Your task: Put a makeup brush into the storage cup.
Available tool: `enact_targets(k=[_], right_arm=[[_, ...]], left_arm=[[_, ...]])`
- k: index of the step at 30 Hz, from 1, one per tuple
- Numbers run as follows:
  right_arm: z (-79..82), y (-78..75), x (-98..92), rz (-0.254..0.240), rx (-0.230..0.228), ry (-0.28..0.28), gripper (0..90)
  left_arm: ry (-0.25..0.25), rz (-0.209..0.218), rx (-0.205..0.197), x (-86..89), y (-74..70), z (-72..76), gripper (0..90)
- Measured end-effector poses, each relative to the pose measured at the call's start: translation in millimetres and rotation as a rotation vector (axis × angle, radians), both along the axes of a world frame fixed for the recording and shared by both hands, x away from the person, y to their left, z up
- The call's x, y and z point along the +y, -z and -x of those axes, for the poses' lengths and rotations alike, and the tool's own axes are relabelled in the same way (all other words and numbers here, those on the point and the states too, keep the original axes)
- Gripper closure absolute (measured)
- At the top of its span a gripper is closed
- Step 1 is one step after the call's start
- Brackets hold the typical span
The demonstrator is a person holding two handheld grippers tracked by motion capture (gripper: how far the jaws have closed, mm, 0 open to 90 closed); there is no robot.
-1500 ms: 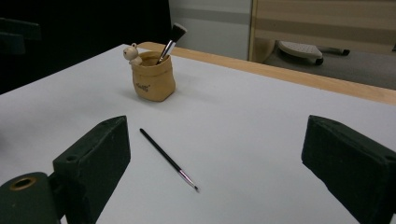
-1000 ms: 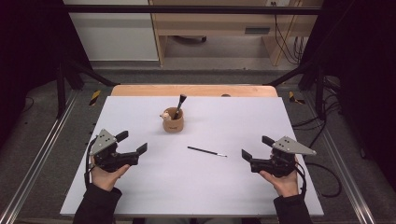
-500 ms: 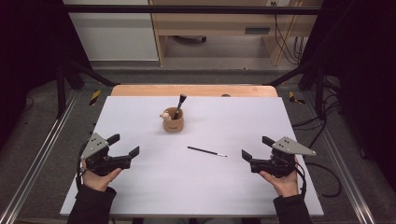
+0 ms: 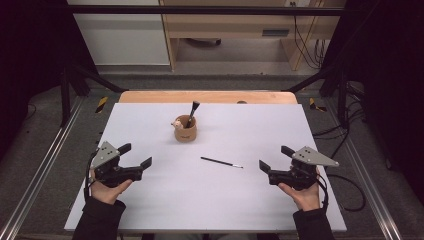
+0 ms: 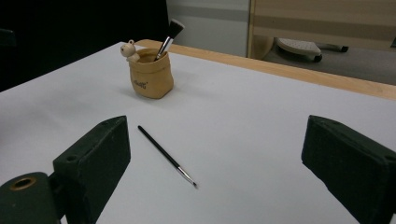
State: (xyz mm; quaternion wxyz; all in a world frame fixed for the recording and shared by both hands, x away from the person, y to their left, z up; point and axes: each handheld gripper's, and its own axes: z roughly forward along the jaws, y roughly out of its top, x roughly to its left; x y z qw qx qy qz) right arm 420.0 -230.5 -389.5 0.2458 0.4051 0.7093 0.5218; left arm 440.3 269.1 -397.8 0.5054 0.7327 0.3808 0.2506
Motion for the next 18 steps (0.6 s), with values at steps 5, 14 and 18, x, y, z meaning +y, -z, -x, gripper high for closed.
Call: enact_targets(k=[5,14,18], right_arm=[[0.2,0.7,0.1,0.005,-0.001,0.001,8.6],[1.7,-1.0,1.6,0.007,-0.006,-0.001,8.6],[1.4,-0.5,1.7,0.010,-0.004,0.001,8.6]], left_arm=[[0.026,-0.022,-0.006,-7.2,-4.5,-5.9,9.7],[0.077,-0.071,-0.007,-22.6,-12.5,-10.1,9.7],[0.097,-0.093,0.000,-30.5,-16.5,-15.3,10.0]])
